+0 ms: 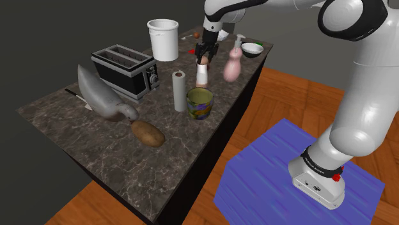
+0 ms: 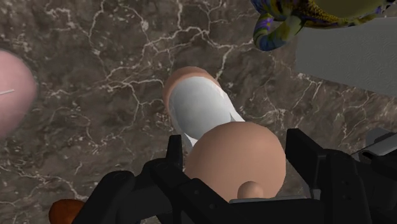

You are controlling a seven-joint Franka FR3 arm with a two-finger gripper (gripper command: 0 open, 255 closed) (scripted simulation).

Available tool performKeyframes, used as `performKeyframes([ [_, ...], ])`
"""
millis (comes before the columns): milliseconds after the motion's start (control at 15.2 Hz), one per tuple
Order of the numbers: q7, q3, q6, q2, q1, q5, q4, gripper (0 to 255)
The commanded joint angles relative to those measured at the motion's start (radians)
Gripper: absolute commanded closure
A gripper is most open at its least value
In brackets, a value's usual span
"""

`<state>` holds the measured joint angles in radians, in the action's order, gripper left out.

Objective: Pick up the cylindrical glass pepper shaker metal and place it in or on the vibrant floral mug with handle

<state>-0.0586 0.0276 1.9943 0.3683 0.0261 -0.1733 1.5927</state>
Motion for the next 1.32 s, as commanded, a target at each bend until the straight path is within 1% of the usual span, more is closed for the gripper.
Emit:
performKeyframes([
  [0,0.004,0.000,-0.026,-0.005,0.000,0.002,-0.022,255],
  [660,0.024,-0.002,-0.151,-0.022,-0.002,0.008,-0.131,255],
  [1254,0.042,-0.002,-0.273,-0.015,-0.004,0.012,-0.261,255],
])
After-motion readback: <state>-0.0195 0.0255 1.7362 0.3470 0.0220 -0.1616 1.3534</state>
